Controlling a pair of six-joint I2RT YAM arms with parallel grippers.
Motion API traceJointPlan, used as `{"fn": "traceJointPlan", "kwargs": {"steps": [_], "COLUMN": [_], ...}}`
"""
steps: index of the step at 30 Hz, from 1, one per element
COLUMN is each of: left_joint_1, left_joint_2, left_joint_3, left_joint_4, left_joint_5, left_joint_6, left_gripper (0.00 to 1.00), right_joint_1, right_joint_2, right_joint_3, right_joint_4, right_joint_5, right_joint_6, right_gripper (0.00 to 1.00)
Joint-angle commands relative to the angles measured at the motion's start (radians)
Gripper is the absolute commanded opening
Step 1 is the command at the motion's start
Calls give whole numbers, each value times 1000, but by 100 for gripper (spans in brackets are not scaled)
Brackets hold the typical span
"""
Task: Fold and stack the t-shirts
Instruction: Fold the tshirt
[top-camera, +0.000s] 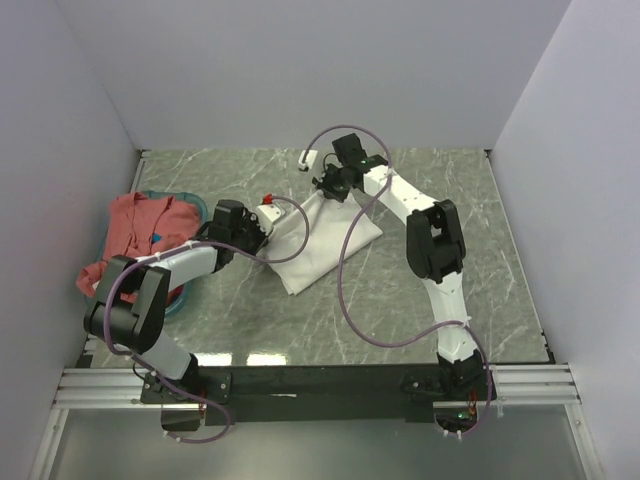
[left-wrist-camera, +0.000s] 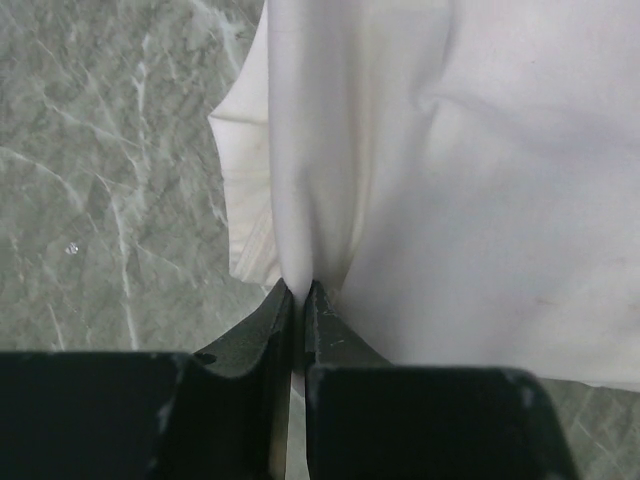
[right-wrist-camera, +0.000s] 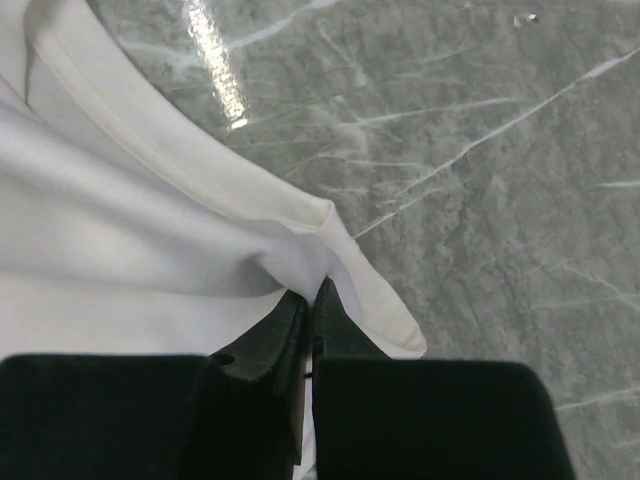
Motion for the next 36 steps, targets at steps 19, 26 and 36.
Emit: {"fn": "traceJointPlan", "kwargs": {"steps": [19,26,36], "left_joint_1": [5,3,6], "left_joint_2": [157,263,347], "left_joint_3": [250,326,415], "left_joint_4": [15,0,-21], "left_joint_5": [88,70,12], "left_joint_6": [113,118,106], "left_gripper": [1,1,11], "right_joint_1": [-85,-86,-88], "right_joint_2": [-295,-221,-131], "right_joint_3": [-257,-207,-133], "right_joint_4": [72,57,70], "right_joint_5": [109,140,199], "right_joint_6": [39,46,89], "right_gripper": [0,0,3]}}
